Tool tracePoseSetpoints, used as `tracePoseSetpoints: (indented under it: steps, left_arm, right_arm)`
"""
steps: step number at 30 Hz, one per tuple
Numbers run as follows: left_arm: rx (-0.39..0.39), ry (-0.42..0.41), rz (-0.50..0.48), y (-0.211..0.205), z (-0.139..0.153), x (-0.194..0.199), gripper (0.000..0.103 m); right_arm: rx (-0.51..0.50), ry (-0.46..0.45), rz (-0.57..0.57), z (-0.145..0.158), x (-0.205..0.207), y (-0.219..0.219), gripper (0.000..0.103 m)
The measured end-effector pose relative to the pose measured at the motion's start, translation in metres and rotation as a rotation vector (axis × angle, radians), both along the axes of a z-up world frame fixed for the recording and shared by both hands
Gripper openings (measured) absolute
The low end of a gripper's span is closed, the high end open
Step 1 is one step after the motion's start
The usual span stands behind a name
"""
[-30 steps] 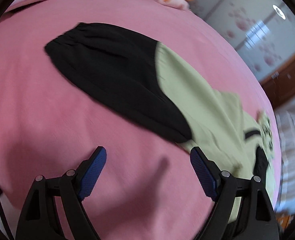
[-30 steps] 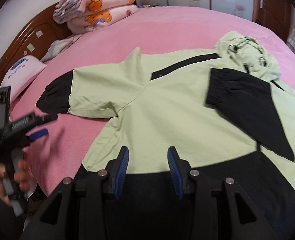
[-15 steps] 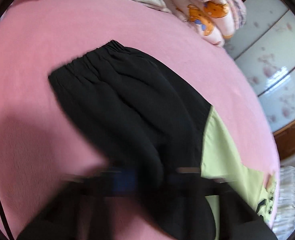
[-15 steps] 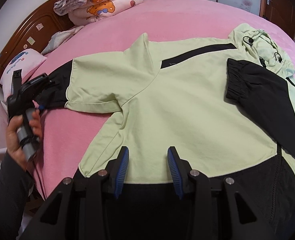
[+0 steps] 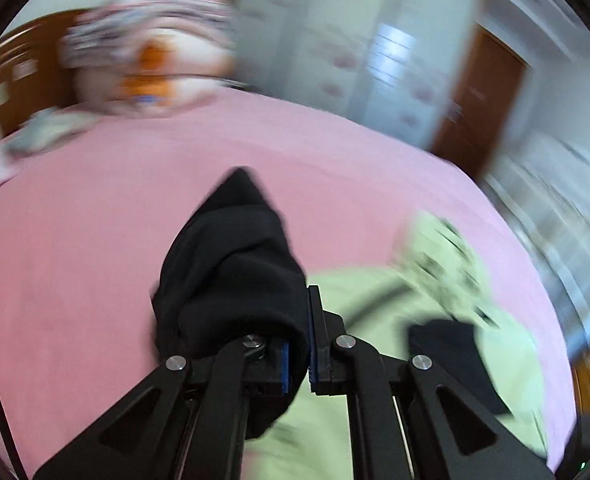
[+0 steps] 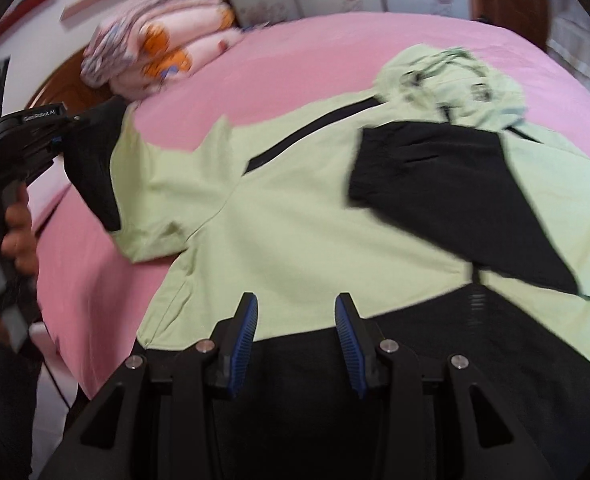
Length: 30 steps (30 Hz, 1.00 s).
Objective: Fold large clothes
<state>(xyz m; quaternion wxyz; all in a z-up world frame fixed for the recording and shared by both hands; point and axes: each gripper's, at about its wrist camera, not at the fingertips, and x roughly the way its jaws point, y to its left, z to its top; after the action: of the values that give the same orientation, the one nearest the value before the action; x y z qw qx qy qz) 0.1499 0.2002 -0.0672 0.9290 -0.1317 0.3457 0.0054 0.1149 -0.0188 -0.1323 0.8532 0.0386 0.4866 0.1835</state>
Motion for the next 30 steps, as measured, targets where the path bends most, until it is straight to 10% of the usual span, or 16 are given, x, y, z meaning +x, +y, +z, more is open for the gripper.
tracePoseSetpoints:
  steps: [7, 12, 15, 30]
  left_arm:
    - [0.033, 0.215, -0.257, -0.131, -0.080, 0.013, 0.014]
    - [0.071, 0.336, -0.310, -0.170, -0.130, 0.005, 0.065]
    - [0.033, 0.334, -0.335, -0.168, -0.124, -0.005, 0.081]
    - [-0.081, 0.274, -0.262, -0.088, -0.055, -0.059, 0.084]
  right_arm:
    - [-0.018, -0.027, -0.171, 0.005, -0.006, -0.086, 0.040]
    - [-0.007, 0.020, -0.250, -0.007, -0.012, -0.132, 0.041]
    - [0.009, 0.033, -0.269, -0.011, -0.015, -0.146, 0.040]
    - [0.045, -0.051, -0.053, 0.015, 0.002, -0.073, 0.041]
